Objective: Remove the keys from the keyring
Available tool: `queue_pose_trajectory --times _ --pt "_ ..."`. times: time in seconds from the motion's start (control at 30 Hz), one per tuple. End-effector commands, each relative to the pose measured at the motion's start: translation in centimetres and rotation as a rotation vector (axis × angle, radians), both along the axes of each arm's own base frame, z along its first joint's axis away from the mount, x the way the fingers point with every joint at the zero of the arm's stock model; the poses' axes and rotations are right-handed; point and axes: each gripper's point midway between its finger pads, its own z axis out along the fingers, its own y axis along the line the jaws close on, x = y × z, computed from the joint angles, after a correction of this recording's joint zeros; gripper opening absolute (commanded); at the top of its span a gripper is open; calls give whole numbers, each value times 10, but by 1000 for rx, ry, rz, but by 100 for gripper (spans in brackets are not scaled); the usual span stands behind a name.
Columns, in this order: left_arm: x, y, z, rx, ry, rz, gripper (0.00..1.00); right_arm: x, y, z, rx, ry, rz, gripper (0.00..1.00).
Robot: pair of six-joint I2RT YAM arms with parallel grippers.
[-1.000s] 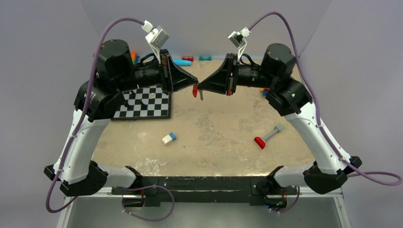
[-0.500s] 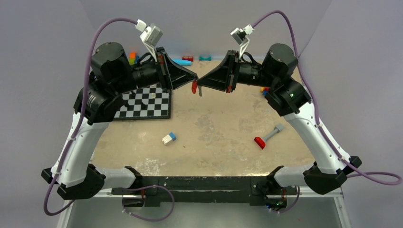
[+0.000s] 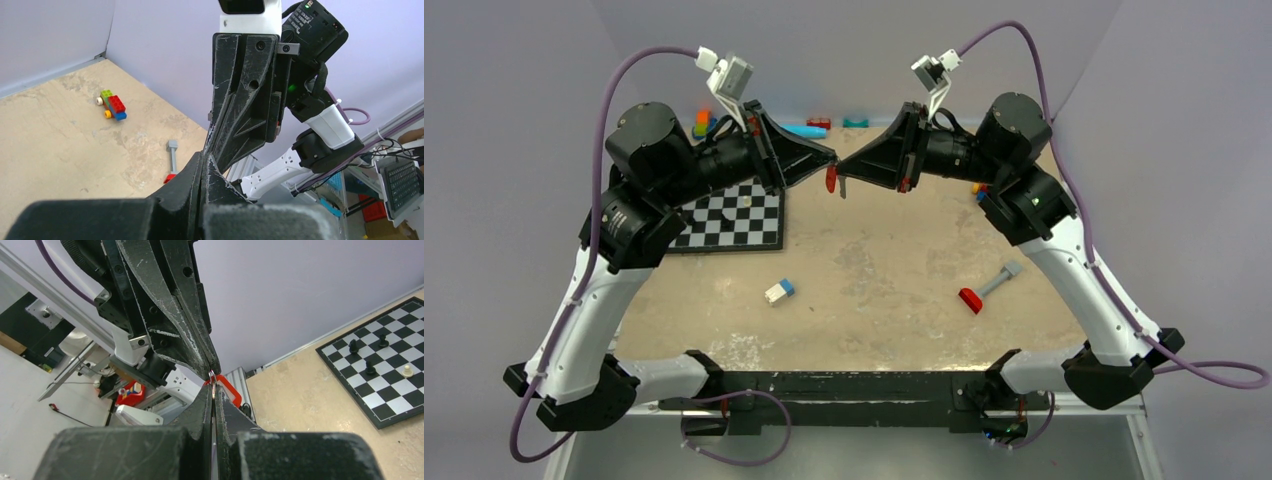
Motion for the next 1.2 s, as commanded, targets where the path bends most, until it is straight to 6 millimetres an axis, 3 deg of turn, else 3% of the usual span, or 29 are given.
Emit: queue_pose_trajectory --times 0.0,0.73,0.77,0.9,0.97,1.07,1.17 --pt "-3 3 -5 -3 31 19 0 -3 -13 39 111 -107 -63 0" --pt "3 10 1 -112 74 91 0 -6 -16 49 165 -113 -67 0" --pt "3 11 1 -109 74 93 3 -5 -16 48 162 -110 -67 0" --pt "1 14 1 -90 58 103 45 -6 -16 43 151 -102 -67 0" --pt "0 17 1 -77 44 113 58 -6 -16 41 148 -100 -69 0" --pt "-3 21 4 -61 23 117 69 -6 -16 37 135 -97 -72 0" --pt "-9 26 14 -43 -21 114 71 -5 -17 32 112 -93 -79 0"
